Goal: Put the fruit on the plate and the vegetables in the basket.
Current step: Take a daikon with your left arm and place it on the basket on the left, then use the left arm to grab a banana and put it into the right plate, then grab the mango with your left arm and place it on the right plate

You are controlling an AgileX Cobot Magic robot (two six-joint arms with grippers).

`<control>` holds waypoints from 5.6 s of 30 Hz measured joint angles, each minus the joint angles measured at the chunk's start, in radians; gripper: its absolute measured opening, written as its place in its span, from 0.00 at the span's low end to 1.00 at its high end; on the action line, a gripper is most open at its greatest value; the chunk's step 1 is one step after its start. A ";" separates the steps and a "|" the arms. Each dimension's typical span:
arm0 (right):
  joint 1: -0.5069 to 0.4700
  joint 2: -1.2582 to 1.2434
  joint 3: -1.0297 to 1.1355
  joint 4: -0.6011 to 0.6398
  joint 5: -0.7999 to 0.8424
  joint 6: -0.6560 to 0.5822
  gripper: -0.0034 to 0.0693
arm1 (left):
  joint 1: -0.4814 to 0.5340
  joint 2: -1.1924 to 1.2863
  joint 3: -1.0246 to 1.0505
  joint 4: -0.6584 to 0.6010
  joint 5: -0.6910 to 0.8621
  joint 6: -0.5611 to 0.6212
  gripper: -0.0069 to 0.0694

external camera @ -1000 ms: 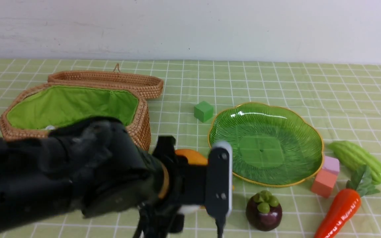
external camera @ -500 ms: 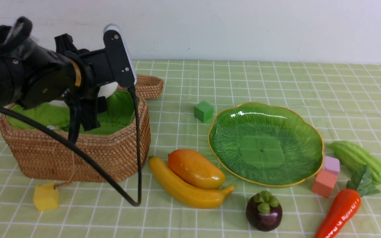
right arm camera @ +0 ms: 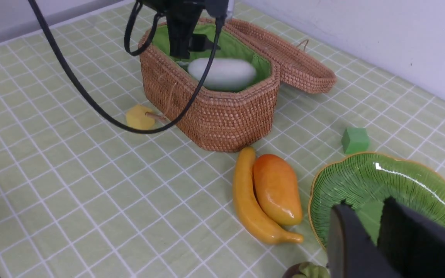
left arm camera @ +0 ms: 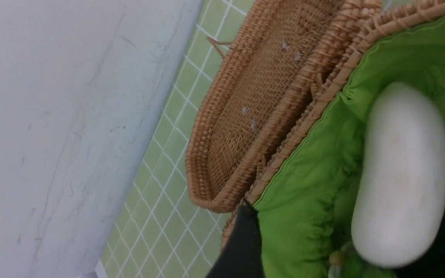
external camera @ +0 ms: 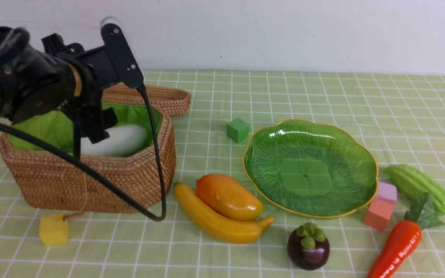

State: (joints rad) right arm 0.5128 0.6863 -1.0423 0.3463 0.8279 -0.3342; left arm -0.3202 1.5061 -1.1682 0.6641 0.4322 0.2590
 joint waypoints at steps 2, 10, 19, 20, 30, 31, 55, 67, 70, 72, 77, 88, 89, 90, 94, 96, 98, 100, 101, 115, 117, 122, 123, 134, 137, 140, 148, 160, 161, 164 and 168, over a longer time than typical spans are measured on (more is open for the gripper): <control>0.000 0.000 0.000 -0.002 -0.002 0.000 0.24 | -0.011 -0.042 0.000 -0.014 0.032 -0.031 0.92; 0.000 0.000 0.000 -0.002 -0.004 0.000 0.24 | -0.290 -0.155 0.033 -0.332 0.203 0.193 0.45; 0.000 0.000 0.000 -0.002 0.055 0.000 0.24 | -0.467 0.043 0.090 -0.530 0.238 0.640 0.46; 0.000 0.000 0.000 -0.002 0.064 0.000 0.24 | -0.467 0.069 0.090 -0.527 0.225 0.646 0.52; 0.000 0.000 0.000 -0.006 0.090 0.000 0.25 | -0.466 0.242 0.090 -0.443 0.127 0.656 0.77; 0.000 0.000 0.000 -0.006 0.090 0.000 0.25 | -0.466 0.243 0.090 -0.443 0.125 0.656 0.77; 0.000 0.000 0.000 -0.005 0.064 0.000 0.26 | -0.443 0.357 0.039 -0.381 -0.023 0.663 0.71; 0.000 0.000 0.000 -0.005 0.063 0.000 0.26 | -0.378 0.370 -0.020 -0.471 0.081 0.721 0.66; 0.000 0.000 0.000 -0.005 0.063 0.000 0.26 | -0.361 0.372 -0.020 -0.541 0.103 0.815 0.66; 0.000 0.000 0.000 -0.005 0.063 0.000 0.26 | -0.361 0.374 -0.020 -0.586 0.103 0.867 0.66; 0.000 0.000 0.000 -0.005 0.063 0.000 0.27 | -0.361 0.407 -0.030 -0.649 0.108 0.940 0.65; 0.000 0.000 0.000 -0.003 0.072 0.000 0.28 | -0.362 0.363 -0.027 -0.687 0.174 0.947 0.52; 0.000 0.000 0.000 -0.003 0.071 0.000 0.28 | -0.362 0.342 -0.027 -0.696 0.195 0.947 0.52; 0.000 0.000 0.000 -0.003 0.071 0.000 0.28 | -0.362 0.317 -0.027 -0.707 0.216 0.947 0.52; 0.000 0.000 0.000 -0.003 0.070 0.000 0.29 | -0.362 0.213 -0.027 -0.755 0.302 0.947 0.52; 0.000 0.000 0.000 -0.003 0.070 0.001 0.29 | -0.362 0.166 -0.027 -0.779 0.334 0.947 0.52; 0.000 0.000 0.000 -0.003 0.070 0.001 0.29 | -0.362 0.131 -0.027 -0.803 0.336 0.947 0.52; 0.000 0.000 0.000 -0.003 0.069 0.001 0.29 | -0.362 0.083 -0.029 -0.864 0.276 0.956 0.52; 0.000 0.000 0.000 -0.003 0.065 0.001 0.29 | -0.362 0.082 -0.038 -0.883 0.232 0.959 0.52; 0.000 0.000 -0.001 -0.278 0.092 0.256 0.31 | -0.362 0.598 -0.637 -1.113 0.041 0.889 0.52; 0.000 0.000 -0.002 -0.280 0.136 0.270 0.31 | -0.362 0.646 -0.693 -1.112 0.041 0.882 0.52; 0.000 0.000 -0.002 -0.299 0.167 0.273 0.32 | -0.377 0.686 -0.727 -1.115 0.034 0.878 0.61; 0.000 0.000 -0.002 -0.298 0.167 0.273 0.32 | -0.379 0.687 -0.727 -1.115 0.034 0.878 0.62; 0.000 0.000 -0.002 -0.306 0.169 0.268 0.32 | -0.382 0.671 -0.728 -1.120 0.079 0.809 0.94; 0.000 0.000 -0.002 -0.308 0.182 0.262 0.32 | -0.382 0.600 -0.728 -1.108 0.209 0.633 0.80; 0.000 0.000 -0.002 -0.309 0.208 0.262 0.32 | -0.382 0.507 -0.728 -1.058 0.371 0.410 0.59; 0.000 0.000 -0.002 -0.309 0.217 0.259 0.33 | -0.382 0.336 -0.737 -0.803 0.766 0.134 0.07; 0.000 0.000 -0.002 -0.309 0.248 0.241 0.34 | -0.382 0.303 -0.473 -0.710 0.716 0.489 0.41; 0.000 0.000 -0.002 -0.309 0.253 0.235 0.34 | -0.382 0.309 -0.459 -0.708 0.684 0.519 0.47; 0.000 0.000 -0.002 -0.309 0.270 0.214 0.34 | -0.382 0.365 -0.425 -0.696 0.564 0.624 0.79; 0.000 0.000 -0.002 -0.309 0.275 0.210 0.34 | -0.382 0.447 -0.420 -0.673 0.470 0.690 0.95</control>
State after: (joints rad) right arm 0.5128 0.6863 -1.0440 0.0372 1.1030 -0.1247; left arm -0.7026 1.9536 -1.5880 -0.0085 0.9018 0.9487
